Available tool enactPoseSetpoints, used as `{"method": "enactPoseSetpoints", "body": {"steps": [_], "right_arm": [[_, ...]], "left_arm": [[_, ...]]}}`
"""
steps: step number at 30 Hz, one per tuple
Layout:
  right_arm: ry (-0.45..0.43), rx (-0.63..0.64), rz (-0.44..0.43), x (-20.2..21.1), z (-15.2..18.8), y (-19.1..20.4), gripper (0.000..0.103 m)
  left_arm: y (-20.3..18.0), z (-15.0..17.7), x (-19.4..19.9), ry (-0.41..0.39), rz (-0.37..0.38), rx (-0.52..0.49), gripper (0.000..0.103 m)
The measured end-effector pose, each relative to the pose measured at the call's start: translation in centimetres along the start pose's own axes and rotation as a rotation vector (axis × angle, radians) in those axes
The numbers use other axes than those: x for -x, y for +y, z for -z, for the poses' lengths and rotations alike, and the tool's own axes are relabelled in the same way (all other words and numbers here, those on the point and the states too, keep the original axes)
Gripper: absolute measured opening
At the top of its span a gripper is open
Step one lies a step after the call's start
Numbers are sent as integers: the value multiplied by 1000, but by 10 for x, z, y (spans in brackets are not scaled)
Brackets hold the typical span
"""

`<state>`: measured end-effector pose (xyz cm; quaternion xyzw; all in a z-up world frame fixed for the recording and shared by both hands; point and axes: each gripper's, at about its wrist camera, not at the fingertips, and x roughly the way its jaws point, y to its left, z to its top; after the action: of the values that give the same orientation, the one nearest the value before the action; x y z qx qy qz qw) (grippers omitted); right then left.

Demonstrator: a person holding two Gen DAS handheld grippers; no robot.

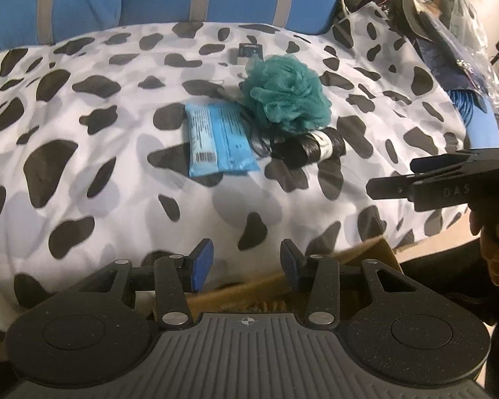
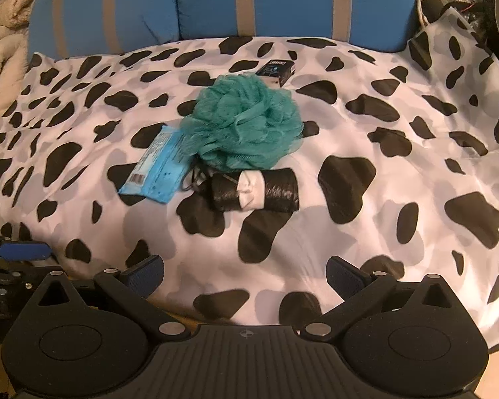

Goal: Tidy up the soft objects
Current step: 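Move both grippers from the box toward the blue packet and black roll, then grasp the blue wet-wipe packet with the left gripper while the right gripper grasps the black roll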

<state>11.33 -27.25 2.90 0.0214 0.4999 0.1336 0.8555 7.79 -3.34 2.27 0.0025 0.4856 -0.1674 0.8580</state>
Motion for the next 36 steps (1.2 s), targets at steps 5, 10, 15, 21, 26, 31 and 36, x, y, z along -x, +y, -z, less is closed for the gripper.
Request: {"method": "enactPoseSetpoints", "body": {"steps": [5, 10, 15, 21, 26, 31, 36], "right_arm": [[-21, 44, 46, -12, -6, 2, 103], [-41, 68, 43, -24, -15, 0, 103], [1, 70, 12, -38, -27, -5, 103], [45, 79, -23, -58, -39, -8, 103], [46, 83, -34, -74, -49, -9, 103], [59, 95, -21, -95, -58, -10, 103], [86, 64, -42, -113, -61, -15, 96]], "left_arm": [[7, -12, -6, -19, -18, -8, 44], [16, -24, -13, -22, -26, -7, 44], [26, -36, -21, -23, -27, 10, 44], [34, -52, -27, -48, -60, 3, 64], [38, -63, -36, -34, -62, 9, 65], [41, -71, -43, -20, -58, 5, 65], [43, -75, -47, -11, -56, 6, 65]]}}
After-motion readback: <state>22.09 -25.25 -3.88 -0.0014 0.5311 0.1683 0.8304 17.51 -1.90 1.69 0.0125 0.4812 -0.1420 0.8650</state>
